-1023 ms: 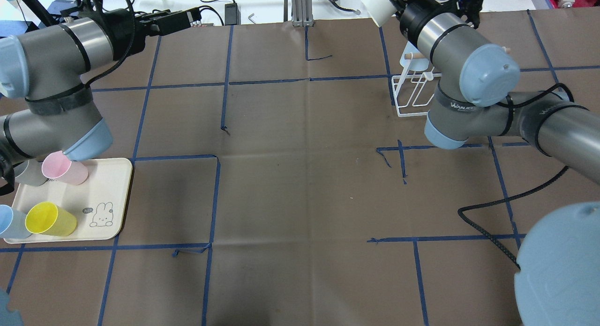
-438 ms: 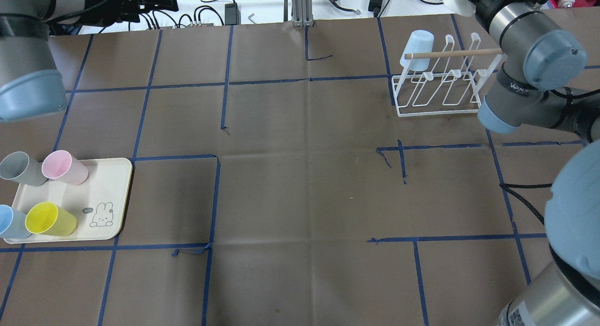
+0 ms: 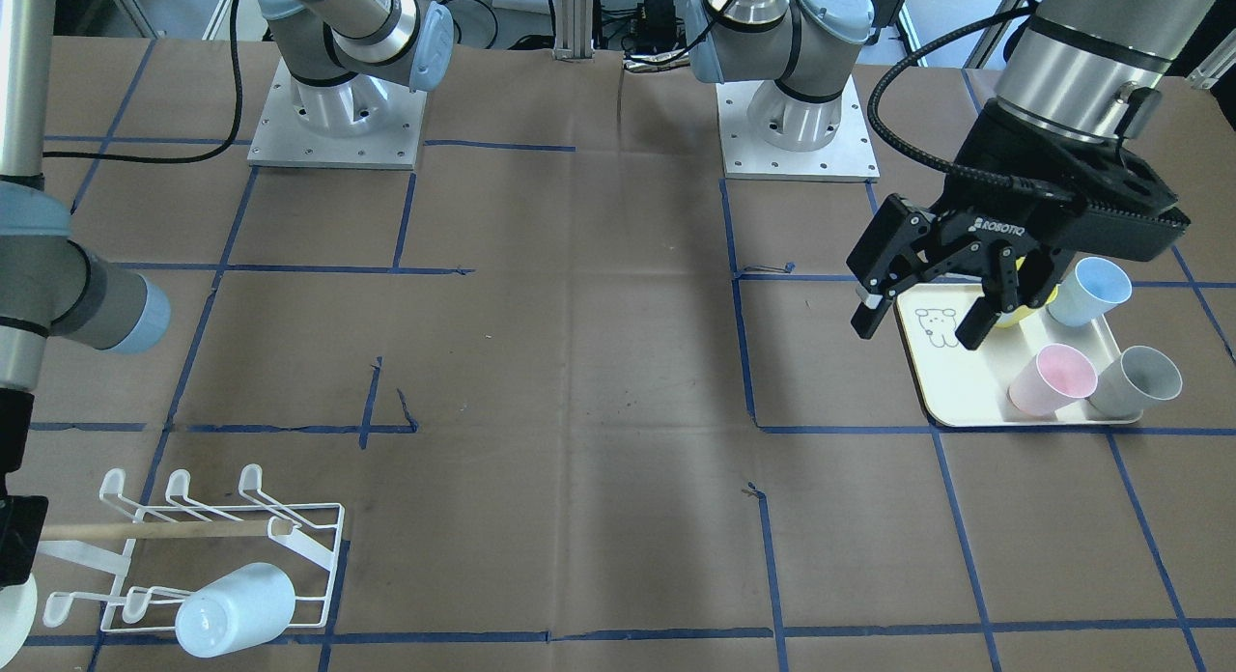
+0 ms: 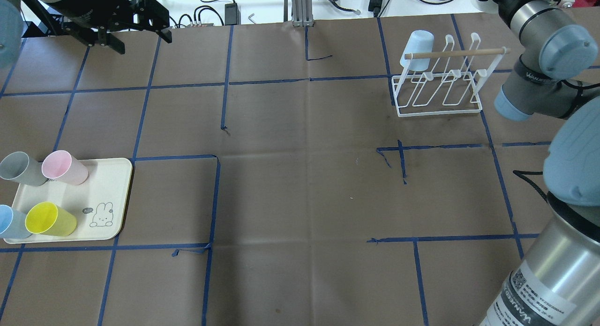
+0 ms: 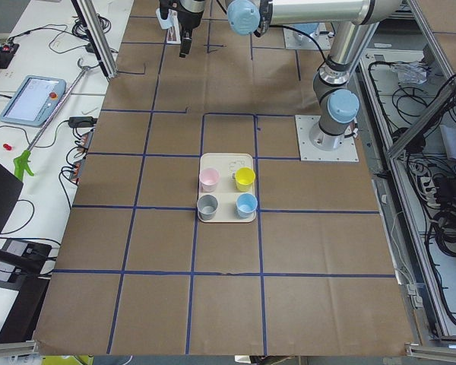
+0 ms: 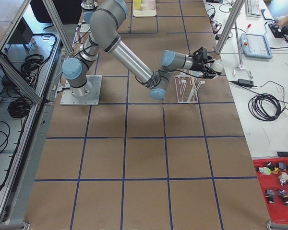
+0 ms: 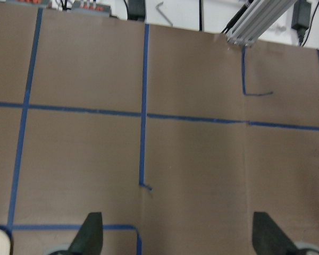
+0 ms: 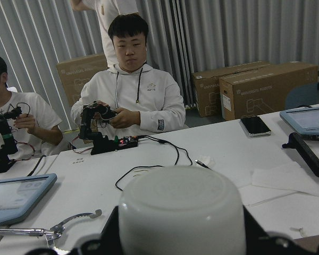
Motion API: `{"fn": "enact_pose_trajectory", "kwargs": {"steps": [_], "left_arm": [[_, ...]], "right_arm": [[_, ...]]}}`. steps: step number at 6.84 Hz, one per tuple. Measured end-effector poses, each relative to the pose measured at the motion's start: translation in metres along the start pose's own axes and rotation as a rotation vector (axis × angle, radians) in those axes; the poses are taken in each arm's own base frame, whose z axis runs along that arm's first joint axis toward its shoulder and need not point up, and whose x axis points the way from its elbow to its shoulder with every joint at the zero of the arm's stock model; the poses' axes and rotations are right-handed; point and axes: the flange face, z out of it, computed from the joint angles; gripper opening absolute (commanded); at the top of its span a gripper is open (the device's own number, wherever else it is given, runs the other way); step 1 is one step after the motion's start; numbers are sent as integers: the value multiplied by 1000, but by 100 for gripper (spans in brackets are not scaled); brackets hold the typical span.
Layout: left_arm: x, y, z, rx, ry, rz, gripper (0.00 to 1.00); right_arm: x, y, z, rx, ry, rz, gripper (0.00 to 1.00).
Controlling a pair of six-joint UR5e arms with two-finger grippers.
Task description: Transfer IKEA cup to right arm and place on rack
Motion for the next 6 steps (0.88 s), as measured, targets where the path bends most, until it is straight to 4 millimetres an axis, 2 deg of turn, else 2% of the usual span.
{"fn": "enact_pose_trajectory", "kwargs": {"steps": [2,4,6], "left_arm": [[-2,20,21,-160,-61,-3,99],[14,46,51,-237,-84,20,99],[24,53,59,-233,-118,32,99]], "right_arm": [[5,30,3,-46,14,-53,8],[1,43,-3,-63,11,-59,8],[-3,56,-12,-90,10,-51,11]]}}
